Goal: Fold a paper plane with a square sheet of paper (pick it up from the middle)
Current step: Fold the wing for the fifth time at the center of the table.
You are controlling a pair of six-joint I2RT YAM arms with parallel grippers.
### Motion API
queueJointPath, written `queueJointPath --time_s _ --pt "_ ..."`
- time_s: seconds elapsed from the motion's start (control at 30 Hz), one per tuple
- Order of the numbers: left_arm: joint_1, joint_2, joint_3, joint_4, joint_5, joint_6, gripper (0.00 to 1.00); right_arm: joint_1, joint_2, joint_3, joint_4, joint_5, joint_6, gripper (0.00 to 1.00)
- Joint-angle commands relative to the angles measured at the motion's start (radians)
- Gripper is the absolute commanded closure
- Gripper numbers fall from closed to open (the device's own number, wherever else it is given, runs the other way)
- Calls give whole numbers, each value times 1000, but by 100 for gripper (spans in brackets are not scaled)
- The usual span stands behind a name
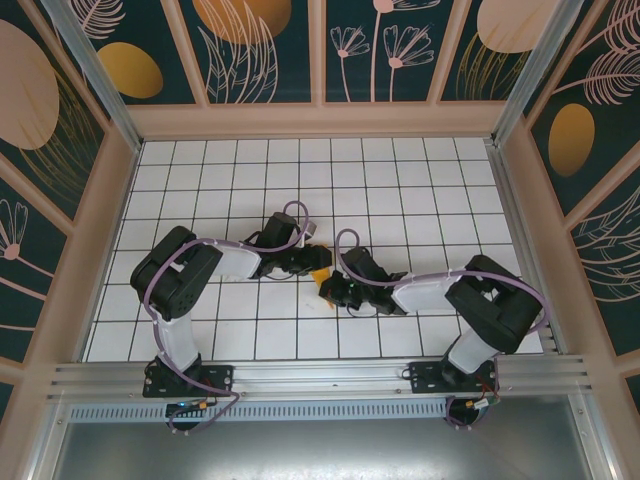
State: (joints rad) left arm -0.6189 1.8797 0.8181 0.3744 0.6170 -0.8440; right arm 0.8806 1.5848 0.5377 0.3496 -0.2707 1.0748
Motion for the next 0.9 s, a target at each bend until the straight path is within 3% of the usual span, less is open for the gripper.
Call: queueJointPath --time_s 0.0,0.5,0.87 --pt "5 73 -11 -100 -85 40 58 -9 22 -41 -1 -6 6 100" --pt "4 90 -7 -110 -97 39 60 -7 -31 -165 112 -29 76 100" --pt "6 98 -4 -126 -111 36 60 40 -69 -197 -74 -13 65 100"
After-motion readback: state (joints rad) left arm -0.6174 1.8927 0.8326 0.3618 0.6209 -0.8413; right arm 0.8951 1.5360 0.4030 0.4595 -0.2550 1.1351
